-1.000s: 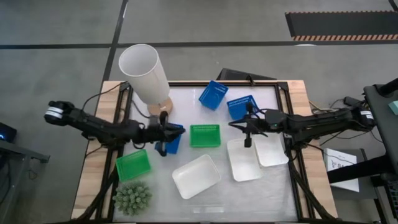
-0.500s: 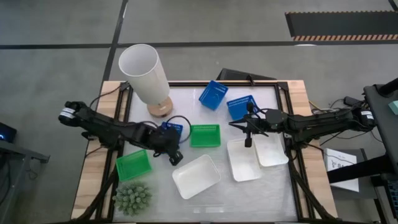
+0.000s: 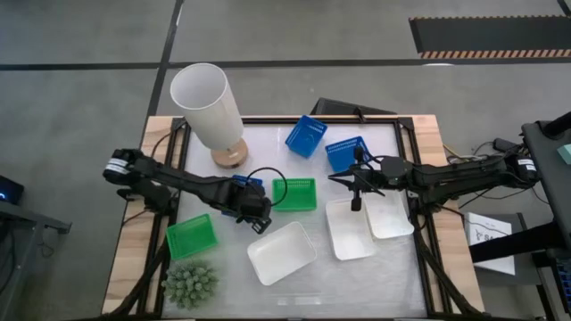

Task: Stack baskets by color
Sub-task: Stack the bottom blue bin on top of the top left blue bin

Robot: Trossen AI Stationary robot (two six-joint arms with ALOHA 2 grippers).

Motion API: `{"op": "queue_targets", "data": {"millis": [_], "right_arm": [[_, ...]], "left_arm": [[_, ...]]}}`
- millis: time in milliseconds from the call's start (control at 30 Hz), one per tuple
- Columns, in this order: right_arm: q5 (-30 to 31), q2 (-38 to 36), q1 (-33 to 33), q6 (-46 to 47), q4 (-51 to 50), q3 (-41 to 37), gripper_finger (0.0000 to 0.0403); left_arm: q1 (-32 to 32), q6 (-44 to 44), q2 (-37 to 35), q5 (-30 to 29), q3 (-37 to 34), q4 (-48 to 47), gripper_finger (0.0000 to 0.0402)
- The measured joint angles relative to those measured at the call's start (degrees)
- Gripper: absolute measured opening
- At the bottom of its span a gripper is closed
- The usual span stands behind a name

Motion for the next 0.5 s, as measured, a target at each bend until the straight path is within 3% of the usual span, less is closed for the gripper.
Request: {"op": "queue_targets", "data": {"millis": [367,500], "right_arm": [[0.00,0.00,0.00,0.03,-0.43,0.00,0.0009],[0.01,0.00,0.00,0.03,-0.42,0.00,0.0009]], "left_arm": [[1.74,-3.37,0.02,-3.00,-6.91,7.51,0.0128],[1.82,-4.96,0.02,-4.52,-9.70,9.32,0.0152]]}}
